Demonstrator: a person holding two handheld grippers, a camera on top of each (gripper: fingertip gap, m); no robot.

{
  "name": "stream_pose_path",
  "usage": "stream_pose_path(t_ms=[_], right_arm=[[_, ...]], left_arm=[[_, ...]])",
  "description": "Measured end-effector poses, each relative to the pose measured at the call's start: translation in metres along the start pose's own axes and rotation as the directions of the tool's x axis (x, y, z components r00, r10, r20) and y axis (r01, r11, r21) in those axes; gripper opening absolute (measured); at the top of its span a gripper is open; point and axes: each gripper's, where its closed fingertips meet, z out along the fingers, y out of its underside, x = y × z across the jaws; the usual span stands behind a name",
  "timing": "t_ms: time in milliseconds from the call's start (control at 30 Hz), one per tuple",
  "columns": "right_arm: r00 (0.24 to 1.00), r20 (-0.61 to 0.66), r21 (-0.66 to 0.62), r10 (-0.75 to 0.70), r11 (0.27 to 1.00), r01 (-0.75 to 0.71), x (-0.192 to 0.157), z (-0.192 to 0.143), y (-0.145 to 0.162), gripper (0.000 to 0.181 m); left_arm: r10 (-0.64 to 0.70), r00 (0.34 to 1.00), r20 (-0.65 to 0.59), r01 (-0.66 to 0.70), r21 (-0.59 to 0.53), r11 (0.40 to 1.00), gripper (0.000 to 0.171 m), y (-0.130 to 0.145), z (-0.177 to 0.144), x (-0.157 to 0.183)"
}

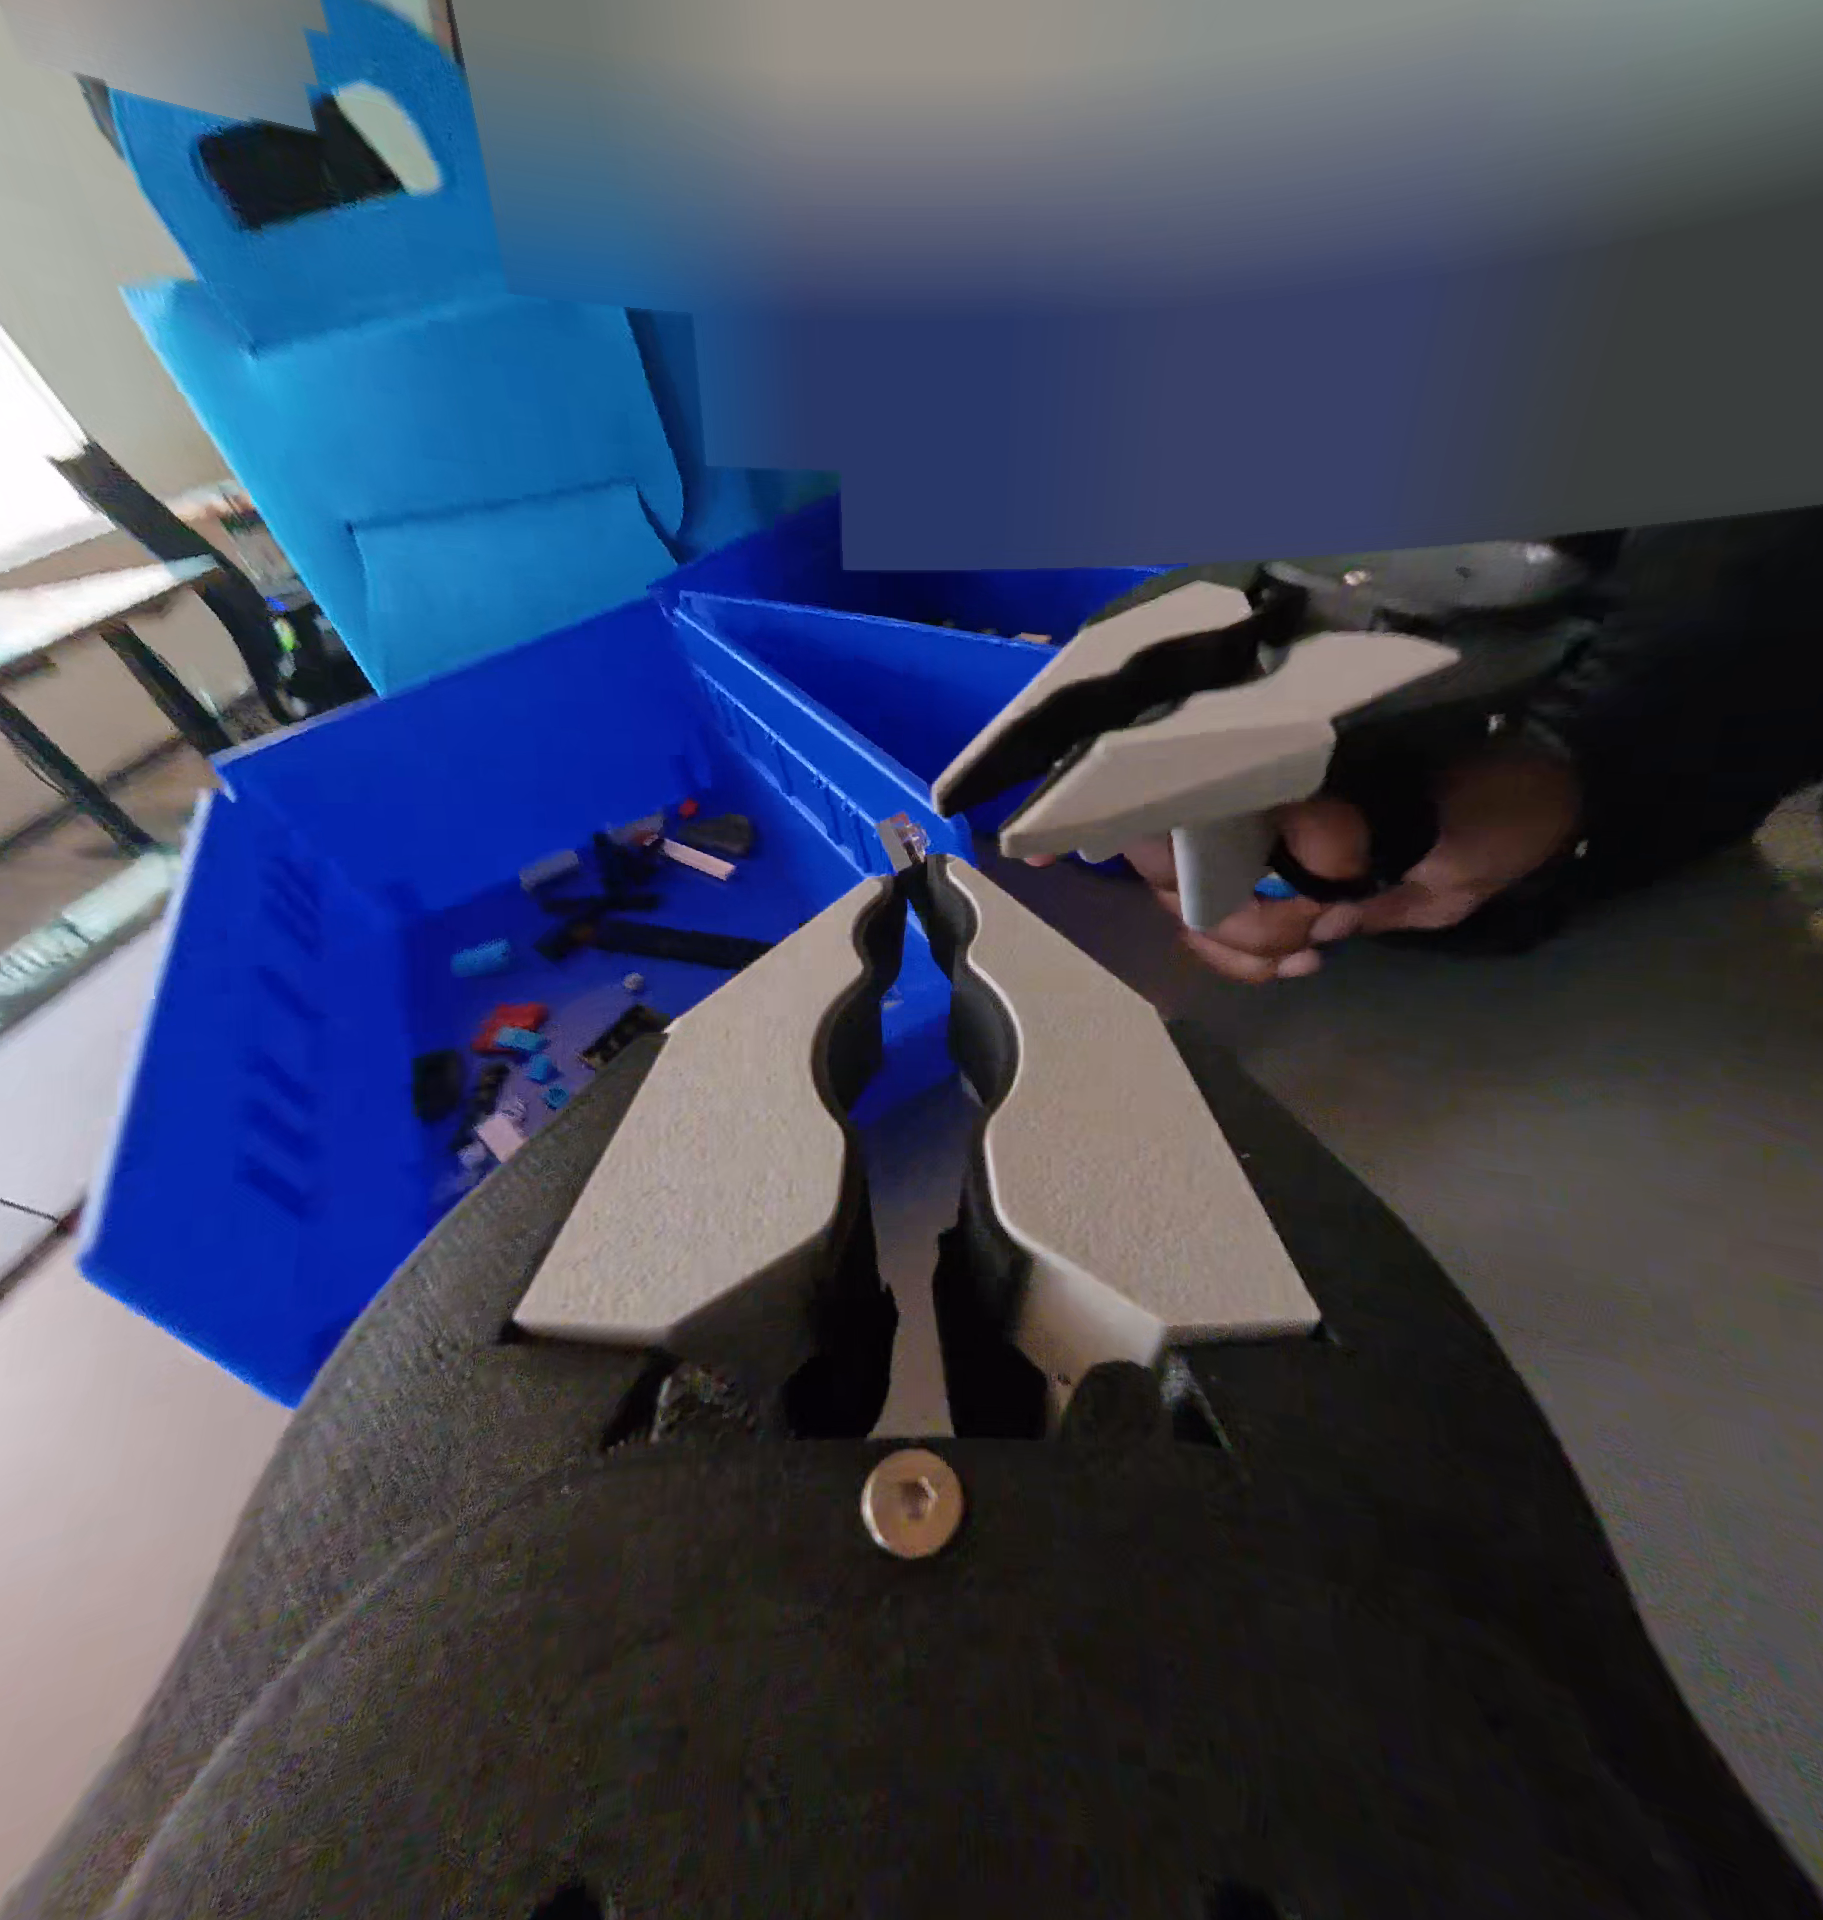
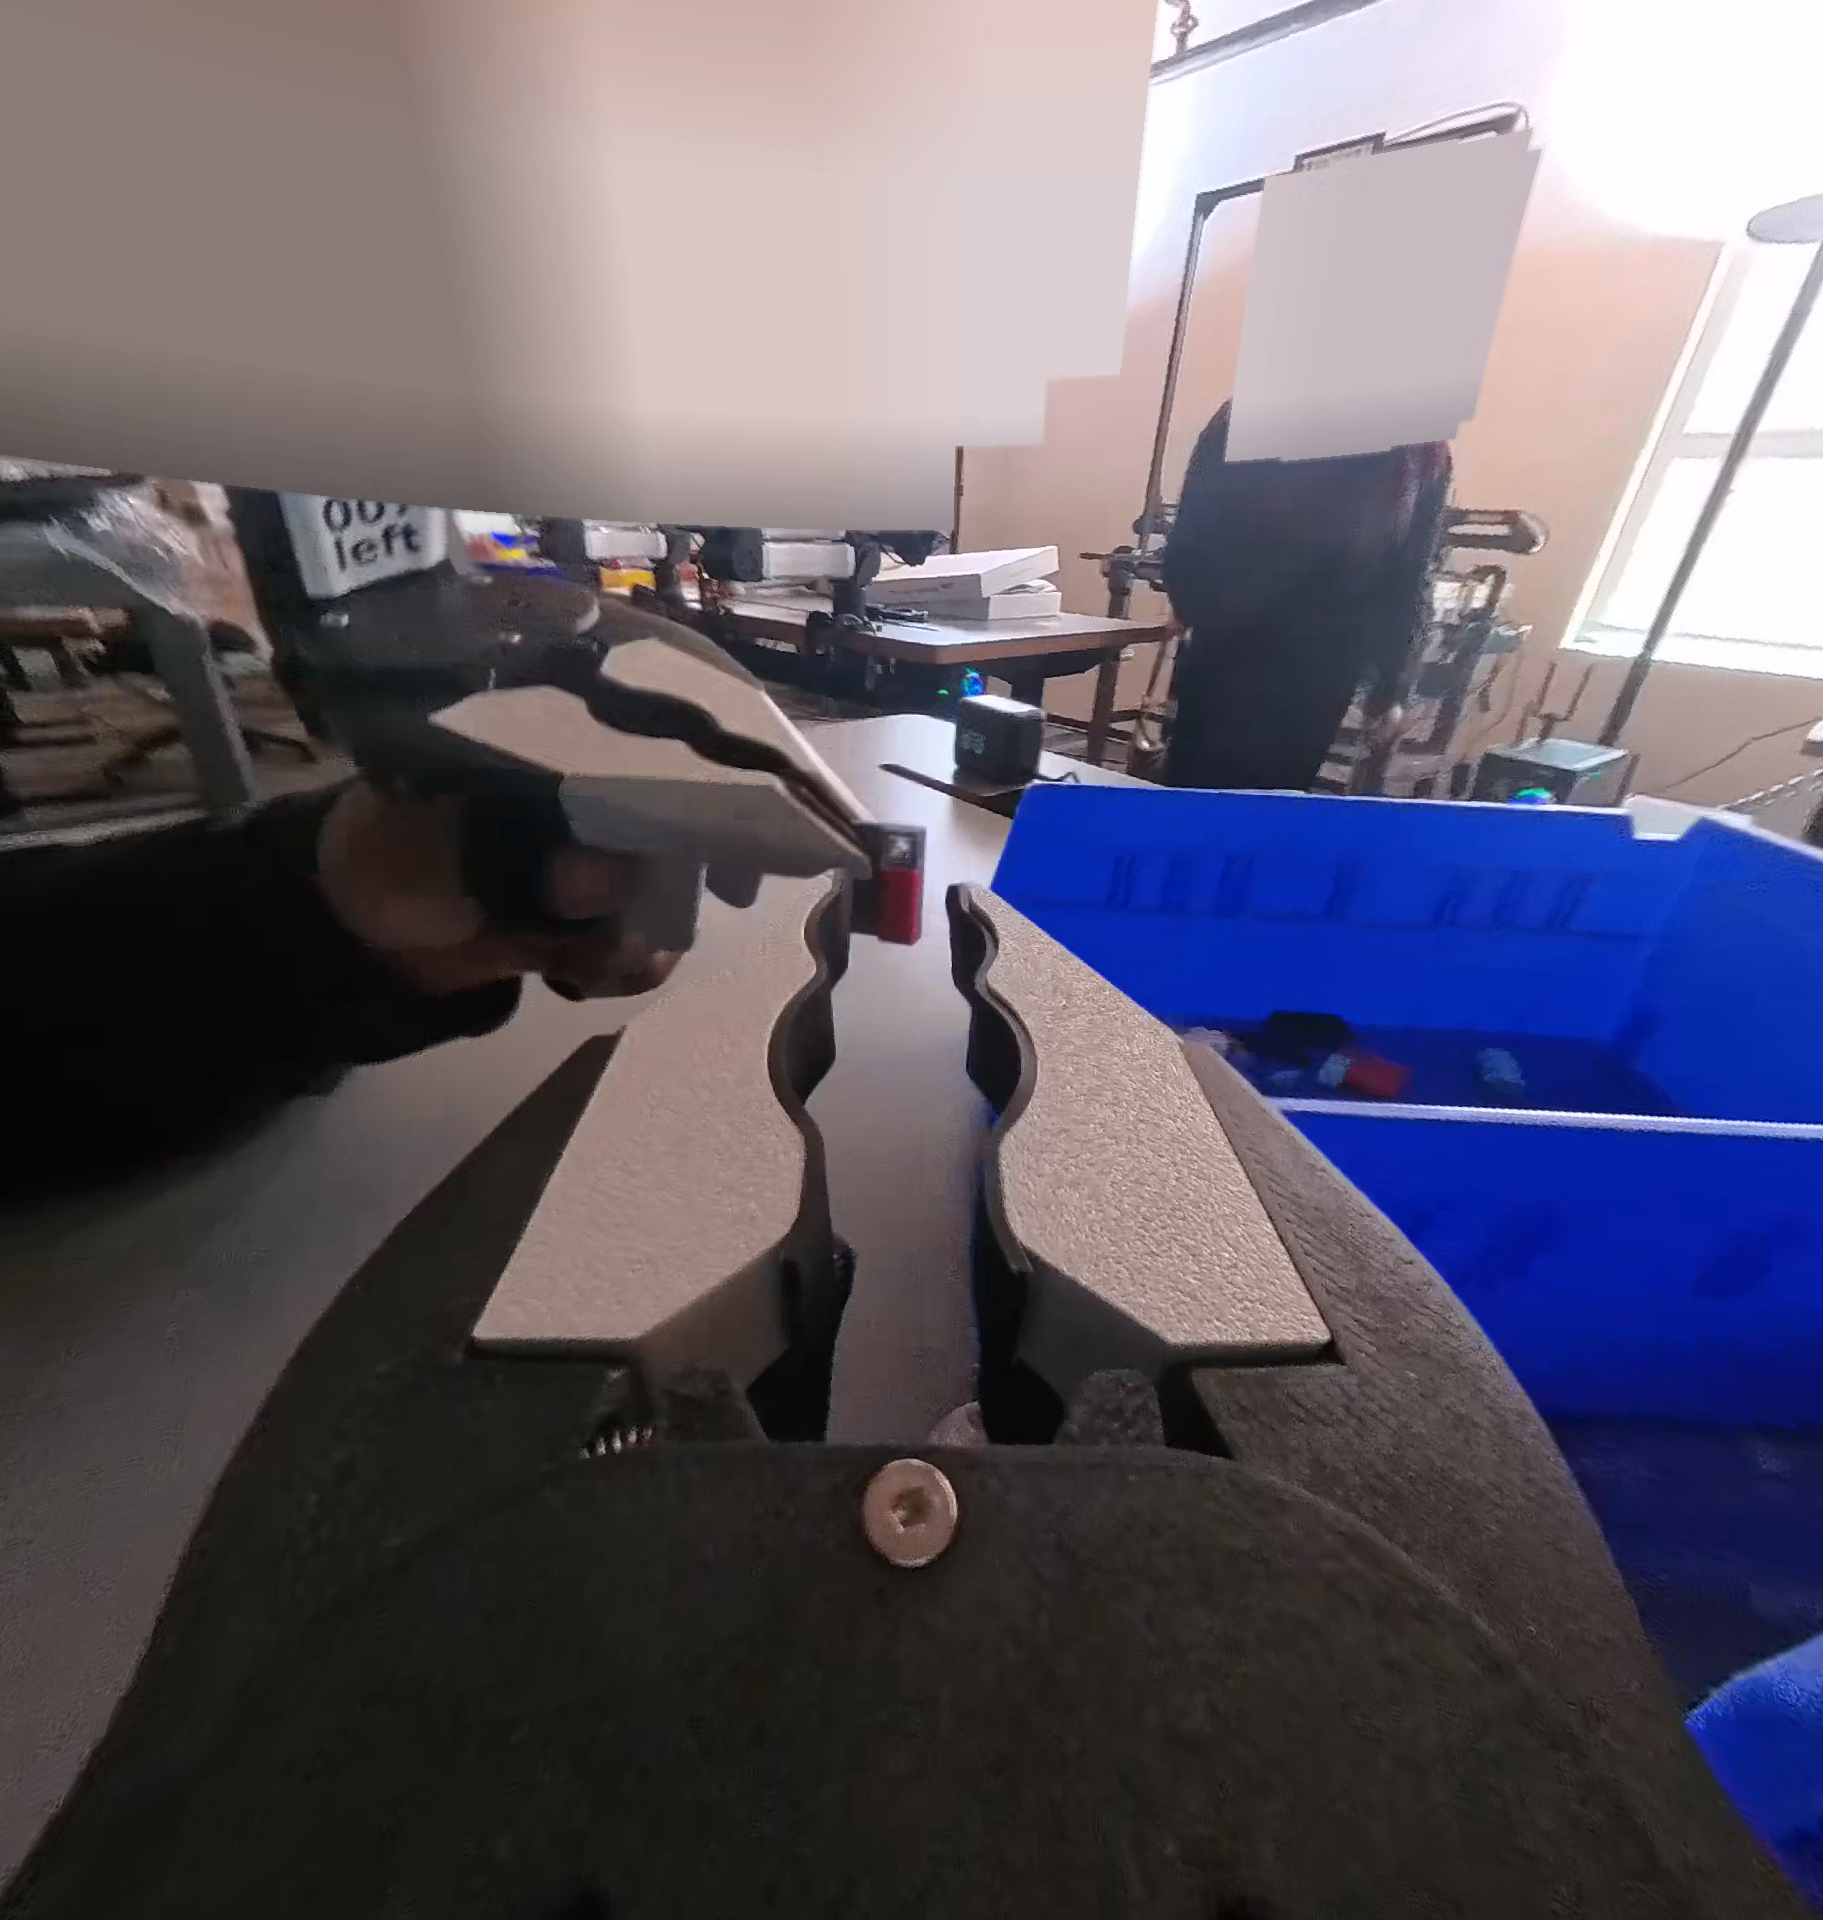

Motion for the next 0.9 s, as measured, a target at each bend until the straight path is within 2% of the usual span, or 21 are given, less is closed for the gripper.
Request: stream_pose_path(t_ms=[167, 400, 900], right_arm=[[0.991, 0.049, 0.012, 0.125, 0.992, -0.125, 0.001, -0.001, -0.002, 0.019], [0.991, 0.063, -0.012, 0.117, 0.993, -0.117, -0.003, 0.001, 0.001, 0.013], [0.999, 0.036, -0.022, 0.004, 1.000, -0.003, -0.006, -0.001, 0.000, 0.008]], left_arm=[[0.178, 0.984, 0.030, -0.178, -0.021, 0.984, 0.005, 0.003, 0.004, 0.008], [0.336, 0.938, 0.082, -0.333, -0.051, 0.942, 0.004, 0.005, 0.005, 0.010], [0.478, 0.869, 0.128, -0.473, -0.071, 0.878, 0.004, 0.001, 0.004, 0.015]])
